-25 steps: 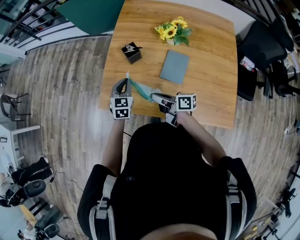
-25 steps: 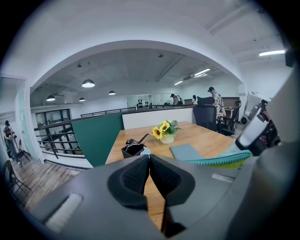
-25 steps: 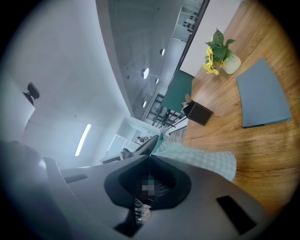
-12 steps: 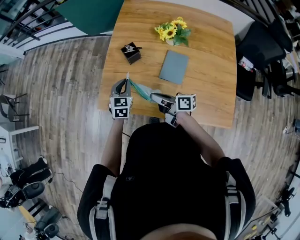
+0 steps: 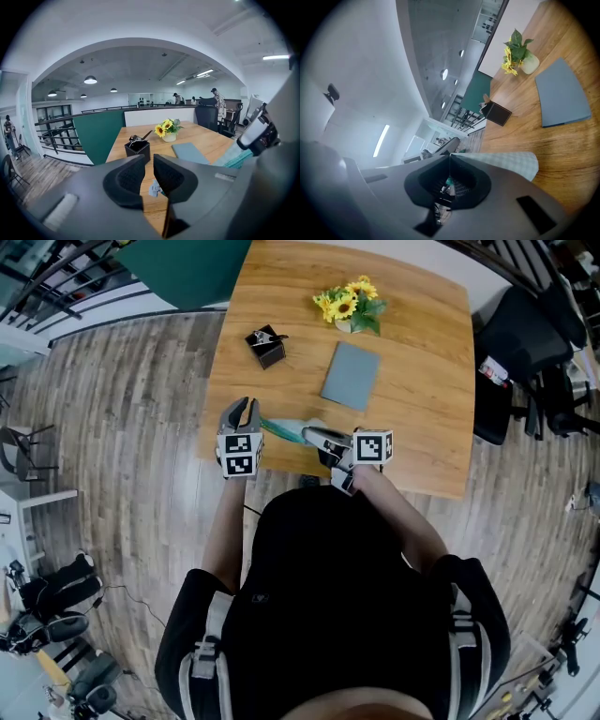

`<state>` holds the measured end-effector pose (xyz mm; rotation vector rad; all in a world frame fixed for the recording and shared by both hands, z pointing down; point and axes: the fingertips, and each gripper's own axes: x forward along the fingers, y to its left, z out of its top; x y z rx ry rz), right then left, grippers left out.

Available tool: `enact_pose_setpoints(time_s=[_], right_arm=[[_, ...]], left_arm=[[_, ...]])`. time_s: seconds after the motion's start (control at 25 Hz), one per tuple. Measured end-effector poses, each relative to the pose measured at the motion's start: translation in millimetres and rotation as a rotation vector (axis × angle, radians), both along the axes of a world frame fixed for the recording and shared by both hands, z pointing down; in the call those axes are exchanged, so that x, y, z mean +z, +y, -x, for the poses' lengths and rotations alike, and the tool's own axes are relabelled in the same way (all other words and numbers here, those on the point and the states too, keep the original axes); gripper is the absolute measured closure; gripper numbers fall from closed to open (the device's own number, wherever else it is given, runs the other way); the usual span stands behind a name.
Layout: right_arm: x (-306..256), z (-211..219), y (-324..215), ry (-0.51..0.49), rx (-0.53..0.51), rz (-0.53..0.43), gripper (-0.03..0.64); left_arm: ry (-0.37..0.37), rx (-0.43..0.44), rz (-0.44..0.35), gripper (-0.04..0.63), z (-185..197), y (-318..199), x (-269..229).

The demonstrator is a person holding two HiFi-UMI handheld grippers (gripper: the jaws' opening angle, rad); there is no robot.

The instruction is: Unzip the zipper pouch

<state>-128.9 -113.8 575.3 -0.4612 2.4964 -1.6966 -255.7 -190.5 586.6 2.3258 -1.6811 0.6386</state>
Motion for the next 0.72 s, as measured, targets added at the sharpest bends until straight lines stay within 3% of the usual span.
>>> enact_pose_setpoints(time_s=[0.72], right_arm=[[9, -29, -25, 0.012, 0.128, 0.007, 0.609]], left_arm=[[0.064, 0.009, 0.015, 0.594, -6, 21, 0]])
